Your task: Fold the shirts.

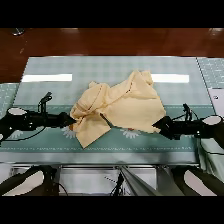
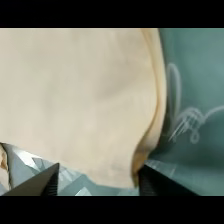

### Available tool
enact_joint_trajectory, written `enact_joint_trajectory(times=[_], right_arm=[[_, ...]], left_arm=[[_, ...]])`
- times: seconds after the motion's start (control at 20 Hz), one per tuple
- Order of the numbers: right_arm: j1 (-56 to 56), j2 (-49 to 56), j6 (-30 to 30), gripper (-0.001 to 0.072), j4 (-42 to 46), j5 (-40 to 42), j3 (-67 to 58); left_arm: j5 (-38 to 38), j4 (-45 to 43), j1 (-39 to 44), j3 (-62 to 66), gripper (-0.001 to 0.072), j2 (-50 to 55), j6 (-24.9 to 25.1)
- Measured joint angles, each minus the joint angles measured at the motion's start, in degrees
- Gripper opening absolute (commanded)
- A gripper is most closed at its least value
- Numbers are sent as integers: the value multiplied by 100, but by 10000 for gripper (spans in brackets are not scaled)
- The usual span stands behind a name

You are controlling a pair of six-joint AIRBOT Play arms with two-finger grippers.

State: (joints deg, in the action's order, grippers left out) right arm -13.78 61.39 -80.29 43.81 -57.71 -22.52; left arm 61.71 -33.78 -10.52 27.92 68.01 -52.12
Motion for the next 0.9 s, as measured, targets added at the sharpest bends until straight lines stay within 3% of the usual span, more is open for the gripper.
enact_joint_trajectory(times=[0.05, 0.35, 0.65, 0.75, 0.9], right_arm=[[107, 98, 22, 19, 48, 105, -72], [442, 407, 243, 19, -11, -120, -1252], [485, 376, -212, 19, 826, -986, -5182], [490, 363, -398, 19, 1237, -1279, -6719], [494, 149, -592, 19, 1720, -1683, -8500]], left_arm=[[-2, 0, 68, 2, 25, -2, 0], [101, 28, 140, 352, 24, -28, -11], [538, 1119, -184, 3176, 24, -415, -273], [273, 1104, -234, 4588, 24, -518, -605], [44, 186, -315, 6732, 24, -616, -1637]])
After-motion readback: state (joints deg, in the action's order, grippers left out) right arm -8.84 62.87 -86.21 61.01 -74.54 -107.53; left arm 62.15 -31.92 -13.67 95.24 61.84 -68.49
